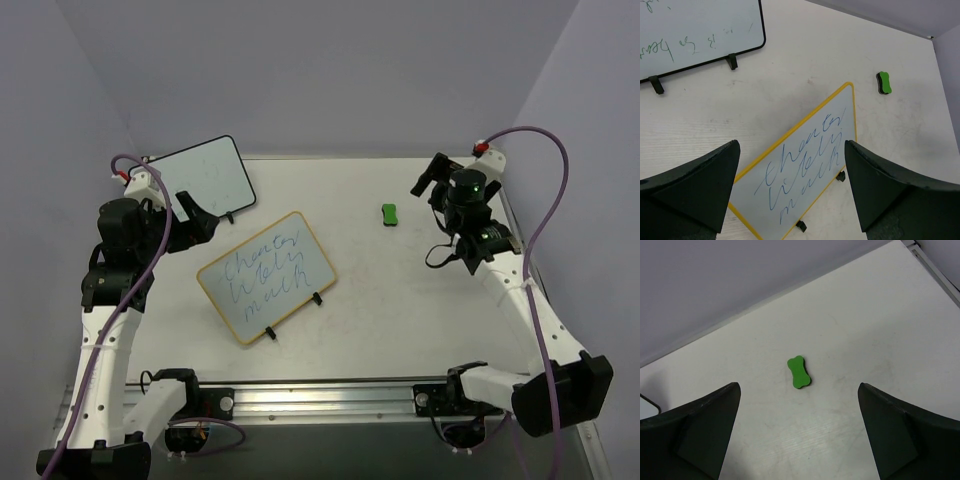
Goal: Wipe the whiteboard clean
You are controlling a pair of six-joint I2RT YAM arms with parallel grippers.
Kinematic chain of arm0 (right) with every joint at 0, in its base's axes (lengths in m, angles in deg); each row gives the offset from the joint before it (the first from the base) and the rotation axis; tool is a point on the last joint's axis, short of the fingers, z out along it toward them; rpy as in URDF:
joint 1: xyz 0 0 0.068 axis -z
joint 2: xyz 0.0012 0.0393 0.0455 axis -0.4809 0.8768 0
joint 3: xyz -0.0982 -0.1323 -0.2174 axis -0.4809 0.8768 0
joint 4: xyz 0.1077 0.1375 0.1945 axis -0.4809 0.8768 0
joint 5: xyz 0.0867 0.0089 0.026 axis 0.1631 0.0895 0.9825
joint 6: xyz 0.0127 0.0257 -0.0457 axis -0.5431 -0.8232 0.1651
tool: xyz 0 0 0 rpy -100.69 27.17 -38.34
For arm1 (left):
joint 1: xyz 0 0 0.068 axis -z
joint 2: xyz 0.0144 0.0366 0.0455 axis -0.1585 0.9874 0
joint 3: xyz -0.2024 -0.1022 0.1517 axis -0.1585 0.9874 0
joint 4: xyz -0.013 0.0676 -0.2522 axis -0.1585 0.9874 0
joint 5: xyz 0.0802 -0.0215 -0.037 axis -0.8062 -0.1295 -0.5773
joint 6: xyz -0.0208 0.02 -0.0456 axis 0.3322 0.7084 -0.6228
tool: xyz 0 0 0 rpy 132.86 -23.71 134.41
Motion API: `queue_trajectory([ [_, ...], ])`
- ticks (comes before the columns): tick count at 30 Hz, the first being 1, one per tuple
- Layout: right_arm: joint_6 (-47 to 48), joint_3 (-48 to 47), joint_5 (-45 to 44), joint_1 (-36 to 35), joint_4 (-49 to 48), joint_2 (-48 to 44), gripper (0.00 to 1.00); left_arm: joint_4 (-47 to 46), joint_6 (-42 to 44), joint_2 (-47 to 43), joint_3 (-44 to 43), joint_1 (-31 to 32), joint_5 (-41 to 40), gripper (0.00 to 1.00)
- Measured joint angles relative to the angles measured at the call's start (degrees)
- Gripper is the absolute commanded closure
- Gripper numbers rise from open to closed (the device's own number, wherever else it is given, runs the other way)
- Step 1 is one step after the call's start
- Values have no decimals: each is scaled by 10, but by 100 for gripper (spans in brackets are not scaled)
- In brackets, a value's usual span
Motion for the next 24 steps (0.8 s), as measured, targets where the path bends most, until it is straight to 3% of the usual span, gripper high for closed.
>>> queue_trajectory([
  [7, 5, -24, -19, 0, 38, 101, 1, 1, 0, 3, 0, 0, 2, 6],
  [10, 15, -24, -18, 0, 39, 142, 9, 1, 1, 3, 0, 0, 3, 6],
  [11, 19, -24, -16, 0, 36, 156, 20, 1, 1, 3, 0, 0, 4, 6],
  [17, 61, -97, 28, 0, 27, 285, 48, 1, 1, 5, 0, 0, 10, 6],
  [24, 114, -182, 89, 0, 9, 410, 55, 1, 3, 9, 0, 0, 17, 6],
])
